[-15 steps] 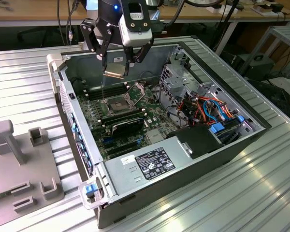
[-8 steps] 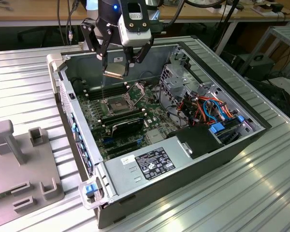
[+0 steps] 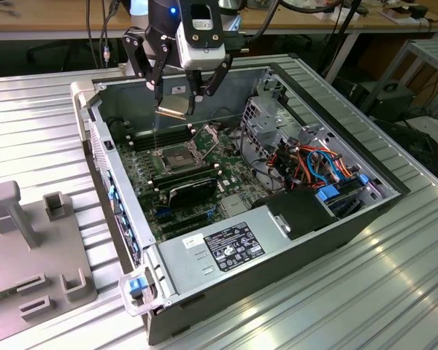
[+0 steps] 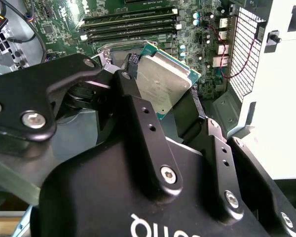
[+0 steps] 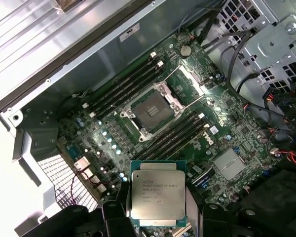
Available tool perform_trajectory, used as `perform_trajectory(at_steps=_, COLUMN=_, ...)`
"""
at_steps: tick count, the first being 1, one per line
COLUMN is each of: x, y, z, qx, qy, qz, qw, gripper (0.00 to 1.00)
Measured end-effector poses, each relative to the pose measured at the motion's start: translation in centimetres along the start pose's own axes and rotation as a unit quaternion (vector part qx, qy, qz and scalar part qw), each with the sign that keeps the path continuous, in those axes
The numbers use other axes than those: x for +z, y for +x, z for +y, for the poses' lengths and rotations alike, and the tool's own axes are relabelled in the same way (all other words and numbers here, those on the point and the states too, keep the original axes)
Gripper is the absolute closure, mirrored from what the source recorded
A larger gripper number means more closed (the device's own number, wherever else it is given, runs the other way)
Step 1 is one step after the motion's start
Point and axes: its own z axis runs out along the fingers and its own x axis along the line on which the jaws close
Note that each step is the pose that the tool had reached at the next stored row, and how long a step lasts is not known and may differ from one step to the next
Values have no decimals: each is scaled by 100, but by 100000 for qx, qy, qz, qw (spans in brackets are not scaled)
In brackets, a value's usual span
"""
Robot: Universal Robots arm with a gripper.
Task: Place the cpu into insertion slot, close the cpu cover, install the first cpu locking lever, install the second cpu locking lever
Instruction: 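Place the cpu into insertion slot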
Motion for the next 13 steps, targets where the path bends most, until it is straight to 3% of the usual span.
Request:
perform_trajectory(at_steps=9, x=6, y=13, z=34, qx=496, qy=8, qz=-21, qw=99999, gripper=46)
perform_trajectory(at_steps=13, x=11, y=13, z=35, qx=3399, qy=82, qz=-149, qw=99942, gripper=46)
